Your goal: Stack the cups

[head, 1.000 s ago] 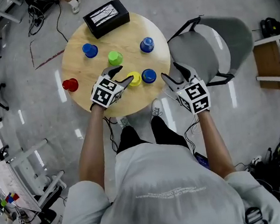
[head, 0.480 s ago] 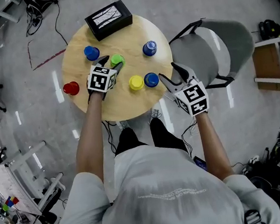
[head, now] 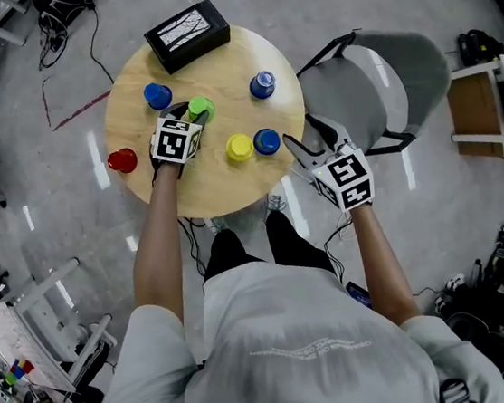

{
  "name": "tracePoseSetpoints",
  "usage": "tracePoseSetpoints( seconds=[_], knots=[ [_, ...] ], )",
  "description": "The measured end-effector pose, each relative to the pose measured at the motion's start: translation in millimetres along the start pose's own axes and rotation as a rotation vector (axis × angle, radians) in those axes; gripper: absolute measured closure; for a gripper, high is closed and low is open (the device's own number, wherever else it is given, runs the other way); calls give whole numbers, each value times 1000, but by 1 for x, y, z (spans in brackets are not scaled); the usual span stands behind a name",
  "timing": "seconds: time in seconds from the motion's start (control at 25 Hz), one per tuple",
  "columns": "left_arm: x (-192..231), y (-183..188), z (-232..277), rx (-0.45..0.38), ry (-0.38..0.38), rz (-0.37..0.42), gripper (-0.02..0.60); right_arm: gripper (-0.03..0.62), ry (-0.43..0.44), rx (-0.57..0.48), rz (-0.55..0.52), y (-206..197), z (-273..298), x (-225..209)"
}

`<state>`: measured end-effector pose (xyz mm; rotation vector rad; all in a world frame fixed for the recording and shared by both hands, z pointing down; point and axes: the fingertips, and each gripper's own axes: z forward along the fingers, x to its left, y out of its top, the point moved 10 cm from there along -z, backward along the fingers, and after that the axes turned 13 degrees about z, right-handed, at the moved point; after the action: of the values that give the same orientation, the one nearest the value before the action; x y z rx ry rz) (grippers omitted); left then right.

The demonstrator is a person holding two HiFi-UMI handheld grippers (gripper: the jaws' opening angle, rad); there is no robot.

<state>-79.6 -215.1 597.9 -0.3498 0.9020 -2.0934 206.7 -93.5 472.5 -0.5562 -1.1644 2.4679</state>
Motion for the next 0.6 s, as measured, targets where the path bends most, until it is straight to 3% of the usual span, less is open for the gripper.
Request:
tracePoseSetpoints(
  seconds=[0.28, 0.48, 0.6],
  knots=[
    [-20, -18, -42, -35, -14, 2, 360, 330, 35, 7, -22, -5, 2, 8],
    [-60, -37, -62, -21, -89, 106, 359, 330, 63, 14, -37, -8, 10, 25],
    [-78, -41, -66, -4, -119, 126, 359, 330, 75, 17, -49, -8, 11, 32]
  ],
)
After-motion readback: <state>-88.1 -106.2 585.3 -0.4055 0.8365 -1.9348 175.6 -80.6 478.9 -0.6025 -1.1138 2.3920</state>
